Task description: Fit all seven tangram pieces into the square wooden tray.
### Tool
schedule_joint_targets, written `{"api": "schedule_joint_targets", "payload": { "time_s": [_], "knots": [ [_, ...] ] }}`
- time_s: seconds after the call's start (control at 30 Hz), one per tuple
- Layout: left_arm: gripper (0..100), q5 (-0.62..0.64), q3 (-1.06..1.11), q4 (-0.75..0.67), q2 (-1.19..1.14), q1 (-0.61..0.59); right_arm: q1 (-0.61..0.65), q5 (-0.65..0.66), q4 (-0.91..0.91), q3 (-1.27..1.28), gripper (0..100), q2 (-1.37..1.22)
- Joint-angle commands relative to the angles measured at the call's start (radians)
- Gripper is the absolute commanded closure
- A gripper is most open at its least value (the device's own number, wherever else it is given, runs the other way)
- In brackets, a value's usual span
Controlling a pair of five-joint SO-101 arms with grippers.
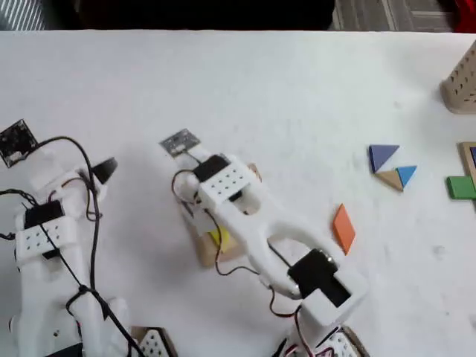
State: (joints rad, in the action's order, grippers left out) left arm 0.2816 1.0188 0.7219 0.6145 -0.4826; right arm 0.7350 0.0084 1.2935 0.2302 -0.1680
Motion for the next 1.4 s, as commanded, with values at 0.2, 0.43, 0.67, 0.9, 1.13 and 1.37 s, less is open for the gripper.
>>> {"api": "schedule_joint_targets", "payload": {
  "time_s": [0.2,0.43,0.67,0.9,1.13,1.37],
  "knots": [
    [63,-0.023,-0.009,-0.021,0.025,0.027,-0.11,0.06,0.01,0.0,98.0,0.015],
    [63,-0.023,-0.009,-0.021,0.025,0.027,-0.114,0.101,-0.058,0.152,98.0,0.199],
    [63,-0.025,-0.008,-0.021,0.025,0.027,-0.189,0.146,-0.18,0.322,98.1,0.283],
    [63,-0.026,-0.008,-0.021,0.025,0.038,-0.091,0.152,-0.251,0.362,98.1,0.154],
    [63,-0.026,-0.008,-0.021,0.025,0.038,-0.007,0.152,-0.251,0.367,98.1,0.154],
    [63,-0.026,-0.008,-0.021,0.025,0.038,0.01,0.152,-0.217,0.365,98.1,0.199]
  ]
}}
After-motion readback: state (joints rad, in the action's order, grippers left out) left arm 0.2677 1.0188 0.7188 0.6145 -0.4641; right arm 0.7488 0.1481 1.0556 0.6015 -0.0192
